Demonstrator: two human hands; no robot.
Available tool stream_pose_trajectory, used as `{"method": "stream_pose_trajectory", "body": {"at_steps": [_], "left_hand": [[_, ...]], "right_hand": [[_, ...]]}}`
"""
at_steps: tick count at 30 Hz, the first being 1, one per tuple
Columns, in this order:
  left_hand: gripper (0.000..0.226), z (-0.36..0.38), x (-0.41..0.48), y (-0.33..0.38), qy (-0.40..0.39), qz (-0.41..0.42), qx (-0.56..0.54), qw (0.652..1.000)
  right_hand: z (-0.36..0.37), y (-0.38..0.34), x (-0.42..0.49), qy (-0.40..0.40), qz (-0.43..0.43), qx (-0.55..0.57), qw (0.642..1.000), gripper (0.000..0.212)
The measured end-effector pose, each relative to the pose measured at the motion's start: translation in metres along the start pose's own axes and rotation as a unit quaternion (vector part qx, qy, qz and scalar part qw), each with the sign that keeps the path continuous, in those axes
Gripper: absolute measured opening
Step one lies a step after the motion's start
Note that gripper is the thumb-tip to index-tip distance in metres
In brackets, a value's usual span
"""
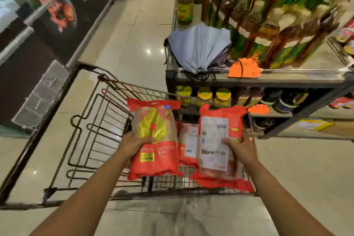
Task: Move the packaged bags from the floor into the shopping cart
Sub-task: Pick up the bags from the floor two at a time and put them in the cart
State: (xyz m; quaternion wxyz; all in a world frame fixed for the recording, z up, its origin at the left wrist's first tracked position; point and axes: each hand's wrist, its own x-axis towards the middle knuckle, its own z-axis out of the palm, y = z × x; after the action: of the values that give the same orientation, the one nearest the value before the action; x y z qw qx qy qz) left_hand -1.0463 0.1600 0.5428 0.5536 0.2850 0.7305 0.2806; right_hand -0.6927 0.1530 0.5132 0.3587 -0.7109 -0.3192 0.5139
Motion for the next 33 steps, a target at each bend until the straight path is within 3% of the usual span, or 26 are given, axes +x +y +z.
{"method": "stream_pose_trajectory", "body": {"at_steps": [6, 10, 16, 19, 21, 24, 26, 28, 33], "left_hand": [[0.06, 0.033, 0.125, -0.039, 0.013, -0.076, 0.068, 0.995], [0.07, 0.047, 0.2, -0.086, 0.045, -0.113, 0.103, 0.987], [0.045, 0.061, 0.272, -0.113, 0.046, -0.103, 0.124, 0.986], [0.021, 0.064, 0.276, -0.112, 0.032, -0.088, 0.157, 0.983], [0.022, 0.069, 0.265, -0.104, 0.03, -0.068, 0.19, 0.979], [0.038, 0.071, 0.249, -0.092, 0.049, -0.047, 0.258, 0.964], [0.047, 0.068, 0.239, -0.076, 0.023, -0.037, 0.304, 0.952], [0.067, 0.057, 0.237, -0.061, -0.007, -0.009, 0.356, 0.934], [0.064, 0.062, 0.149, 0.053, -0.066, 0.144, 0.496, 0.854]], "right_hand": [[0.017, 0.068, 0.102, 0.03, 0.126, -0.061, 0.99, 0.033], [0.026, 0.114, 0.152, 0.065, 0.177, -0.082, 0.979, 0.029], [0.035, 0.163, 0.21, 0.087, 0.197, -0.151, 0.965, 0.044], [0.04, 0.174, 0.221, 0.087, 0.2, -0.211, 0.953, 0.058], [0.041, 0.179, 0.219, 0.07, 0.187, -0.243, 0.949, 0.06], [0.045, 0.169, 0.207, 0.049, 0.176, -0.277, 0.943, 0.046], [0.051, 0.148, 0.197, 0.027, 0.156, -0.31, 0.937, 0.056], [0.058, 0.124, 0.188, -0.005, 0.109, -0.321, 0.941, 0.071], [0.082, -0.021, 0.113, -0.02, -0.072, -0.451, 0.889, 0.071]]}}
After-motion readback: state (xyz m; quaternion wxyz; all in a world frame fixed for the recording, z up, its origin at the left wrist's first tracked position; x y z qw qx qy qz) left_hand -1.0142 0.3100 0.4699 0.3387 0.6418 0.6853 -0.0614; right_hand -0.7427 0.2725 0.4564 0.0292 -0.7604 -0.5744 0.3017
